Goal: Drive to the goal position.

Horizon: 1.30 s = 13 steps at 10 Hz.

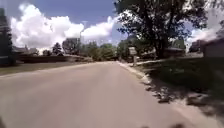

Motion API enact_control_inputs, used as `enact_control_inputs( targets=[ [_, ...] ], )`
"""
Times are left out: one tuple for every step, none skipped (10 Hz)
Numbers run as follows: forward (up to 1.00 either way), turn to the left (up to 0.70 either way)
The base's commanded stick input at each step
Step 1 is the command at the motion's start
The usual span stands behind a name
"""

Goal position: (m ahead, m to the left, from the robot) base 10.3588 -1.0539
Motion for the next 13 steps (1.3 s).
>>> enact_control_inputs(
  targets=[
    [0.70, 0.00],
    [0.70, 0.00],
    [0.70, 0.00],
    [0.70, 0.00],
    [0.70, 0.00],
    [0.70, 0.00],
    [0.70, 0.00],
    [0.70, 0.00],
    [0.70, 0.00],
    [0.70, 0.00],
    [0.70, 0.00],
    [0.70, 0.00],
    [0.70, 0.35]
  ],
)
